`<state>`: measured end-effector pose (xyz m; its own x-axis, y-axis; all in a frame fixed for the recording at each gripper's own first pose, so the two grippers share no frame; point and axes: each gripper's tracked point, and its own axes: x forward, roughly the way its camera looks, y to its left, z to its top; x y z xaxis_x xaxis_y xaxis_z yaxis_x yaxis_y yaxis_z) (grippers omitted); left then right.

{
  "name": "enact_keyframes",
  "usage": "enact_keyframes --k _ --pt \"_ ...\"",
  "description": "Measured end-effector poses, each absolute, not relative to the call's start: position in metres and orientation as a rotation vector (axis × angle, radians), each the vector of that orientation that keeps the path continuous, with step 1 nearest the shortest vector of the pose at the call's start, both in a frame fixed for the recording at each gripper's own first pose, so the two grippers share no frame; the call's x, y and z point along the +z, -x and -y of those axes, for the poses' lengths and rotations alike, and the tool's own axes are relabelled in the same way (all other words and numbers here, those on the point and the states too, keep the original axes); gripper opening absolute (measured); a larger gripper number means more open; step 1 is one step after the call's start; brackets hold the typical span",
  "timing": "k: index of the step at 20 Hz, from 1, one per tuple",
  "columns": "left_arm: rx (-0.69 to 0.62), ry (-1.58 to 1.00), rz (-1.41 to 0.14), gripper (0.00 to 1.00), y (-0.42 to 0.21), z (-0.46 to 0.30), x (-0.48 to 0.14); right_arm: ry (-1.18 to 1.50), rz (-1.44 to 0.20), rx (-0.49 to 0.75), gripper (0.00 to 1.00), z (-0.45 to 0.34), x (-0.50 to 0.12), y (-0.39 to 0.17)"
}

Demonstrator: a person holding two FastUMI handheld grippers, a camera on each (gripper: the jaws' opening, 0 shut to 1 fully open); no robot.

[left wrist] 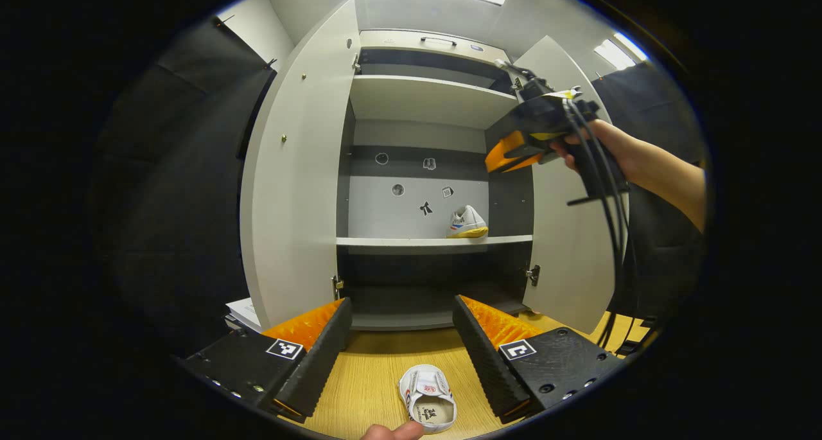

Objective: Grab one shoe with the right hand and put it into the shoe cabinet, grab the other shoe with the left hand and put it into the shoe cabinet; then close the right door with the right hand and the left door with the left hand.

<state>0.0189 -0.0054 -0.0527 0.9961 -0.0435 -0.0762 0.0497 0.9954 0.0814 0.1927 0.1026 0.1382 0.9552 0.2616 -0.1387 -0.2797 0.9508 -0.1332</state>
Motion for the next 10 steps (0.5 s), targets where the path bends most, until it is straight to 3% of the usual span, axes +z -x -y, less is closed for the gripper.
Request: enact_keyframes --k 6,10 --pt "-0.056 -0.095 -0.065 0.95 -0.015 0.014 -0.052 0.123 -0.045 0.197 0.27 -0.068 0.060 -0.119" --pt "-0.060 -0.103 -0.079 0.95 -0.011 0.020 -0.057 0.119 -0.004 0.145 0.47 -0.049 0.022 -0.080"
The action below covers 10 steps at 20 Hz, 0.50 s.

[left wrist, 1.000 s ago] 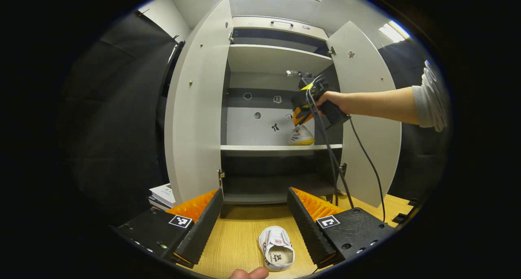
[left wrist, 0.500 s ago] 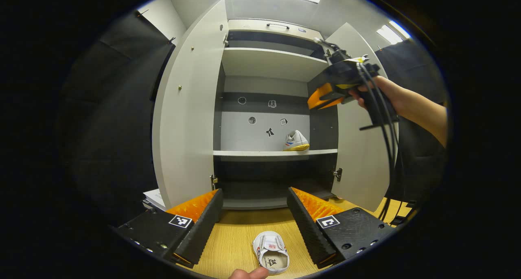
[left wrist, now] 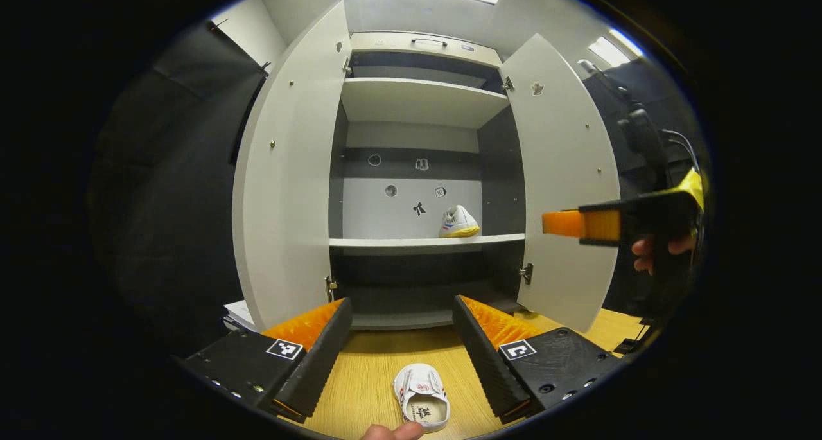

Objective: Grab one shoe with the right hand and put it into the shoe cabinet, grab the other shoe with the left hand and put it into the shoe cabinet; then close the right door with the right hand and the left door with the left hand.

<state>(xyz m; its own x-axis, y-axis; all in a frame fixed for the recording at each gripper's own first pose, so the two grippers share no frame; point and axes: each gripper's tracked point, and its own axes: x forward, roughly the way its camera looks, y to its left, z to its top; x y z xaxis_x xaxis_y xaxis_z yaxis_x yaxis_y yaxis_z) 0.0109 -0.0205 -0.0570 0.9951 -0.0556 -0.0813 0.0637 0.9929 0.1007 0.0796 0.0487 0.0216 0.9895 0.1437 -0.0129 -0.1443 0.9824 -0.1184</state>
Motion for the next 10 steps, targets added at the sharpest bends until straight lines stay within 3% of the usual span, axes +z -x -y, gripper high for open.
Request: enact_keyframes --k 4,7,10 --pt "-0.066 -0.104 -0.084 0.95 -0.006 0.028 -0.061 0.102 0.025 0.125 0.58 -0.035 -0.003 -0.049" --pt "-0.070 -0.111 -0.094 0.95 -0.003 0.032 -0.065 0.110 0.032 0.111 0.75 -0.028 -0.021 -0.029" --pt "-0.069 -0.112 -0.102 0.95 -0.001 0.034 -0.068 0.092 0.025 0.107 0.85 -0.026 -0.034 -0.017"
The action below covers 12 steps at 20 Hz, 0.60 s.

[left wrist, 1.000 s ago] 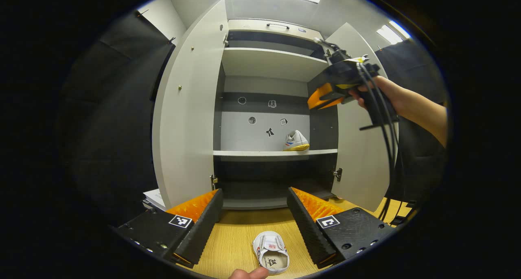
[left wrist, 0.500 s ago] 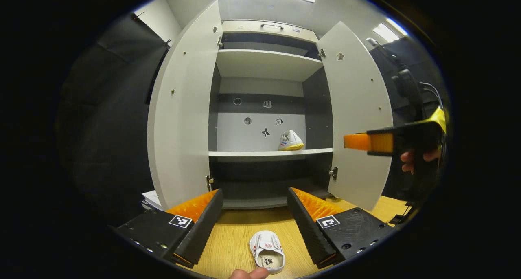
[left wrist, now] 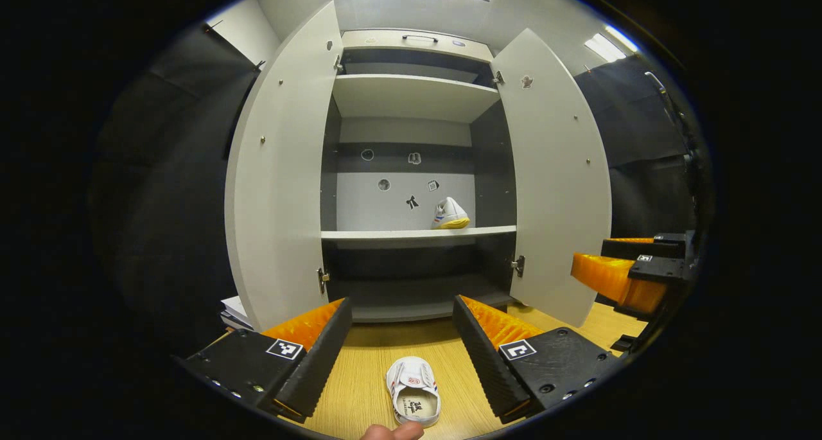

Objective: Grab one shoe with the right hand and put it into the shoe cabinet, grab the other shoe with the left hand and put it into the shoe cabinet; then close the right door with the right hand and the left door with the left hand.

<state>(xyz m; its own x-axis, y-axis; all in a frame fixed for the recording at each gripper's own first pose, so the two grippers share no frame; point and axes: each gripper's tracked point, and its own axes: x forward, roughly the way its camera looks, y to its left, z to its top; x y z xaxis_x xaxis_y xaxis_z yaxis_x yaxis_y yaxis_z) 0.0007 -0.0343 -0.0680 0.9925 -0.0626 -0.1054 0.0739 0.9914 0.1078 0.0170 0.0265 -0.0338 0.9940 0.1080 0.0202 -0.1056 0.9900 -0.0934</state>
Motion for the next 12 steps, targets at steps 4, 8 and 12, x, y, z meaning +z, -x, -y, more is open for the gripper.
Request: enact_keyframes --k 4,8,12 --pt "-0.058 -0.118 -0.133 0.95 0.003 0.030 -0.078 0.117 0.055 0.091 0.94 -0.024 -0.034 -0.009" --pt "-0.053 -0.135 -0.227 0.95 0.005 0.020 -0.113 0.114 0.062 0.114 0.94 -0.028 -0.034 -0.004" --pt "-0.058 -0.092 -0.401 0.96 0.012 0.008 -0.175 0.108 0.050 0.117 0.95 -0.026 -0.038 -0.002"
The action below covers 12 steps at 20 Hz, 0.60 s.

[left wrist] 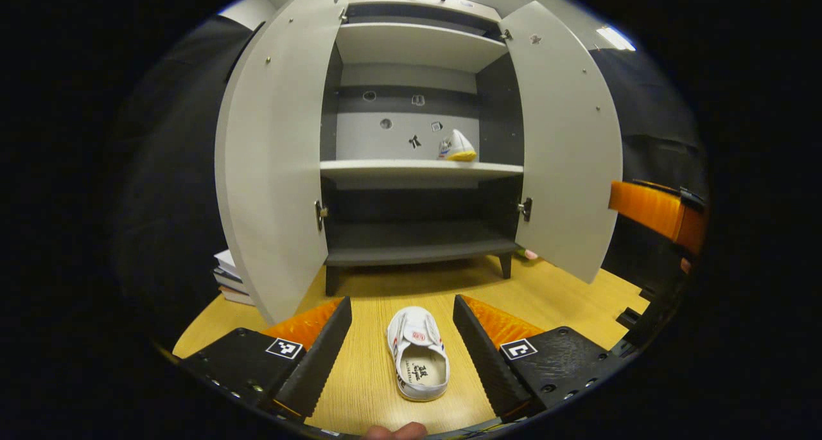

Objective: Grab one shoe with the right hand and put it into the shoe cabinet, grab the other shoe with the left hand and put it into the shoe cabinet; then close the right door with the right hand and the left door with the left hand.

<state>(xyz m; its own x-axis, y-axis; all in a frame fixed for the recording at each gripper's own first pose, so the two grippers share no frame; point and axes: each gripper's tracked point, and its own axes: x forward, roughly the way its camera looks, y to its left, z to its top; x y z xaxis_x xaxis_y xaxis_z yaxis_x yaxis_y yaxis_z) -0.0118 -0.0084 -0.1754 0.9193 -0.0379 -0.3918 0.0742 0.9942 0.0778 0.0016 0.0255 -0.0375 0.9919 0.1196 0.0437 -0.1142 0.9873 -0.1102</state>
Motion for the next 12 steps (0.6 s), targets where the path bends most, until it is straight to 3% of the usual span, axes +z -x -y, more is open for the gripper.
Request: enact_keyframes --k 6,12 --pt "-0.040 -0.078 -0.651 0.96 0.014 -0.013 -0.273 0.104 0.016 0.101 0.94 -0.013 -0.047 -0.005" --pt "0.001 -0.041 -0.740 0.96 -0.007 -0.027 -0.322 0.105 -0.016 0.074 0.95 -0.002 -0.055 -0.012"
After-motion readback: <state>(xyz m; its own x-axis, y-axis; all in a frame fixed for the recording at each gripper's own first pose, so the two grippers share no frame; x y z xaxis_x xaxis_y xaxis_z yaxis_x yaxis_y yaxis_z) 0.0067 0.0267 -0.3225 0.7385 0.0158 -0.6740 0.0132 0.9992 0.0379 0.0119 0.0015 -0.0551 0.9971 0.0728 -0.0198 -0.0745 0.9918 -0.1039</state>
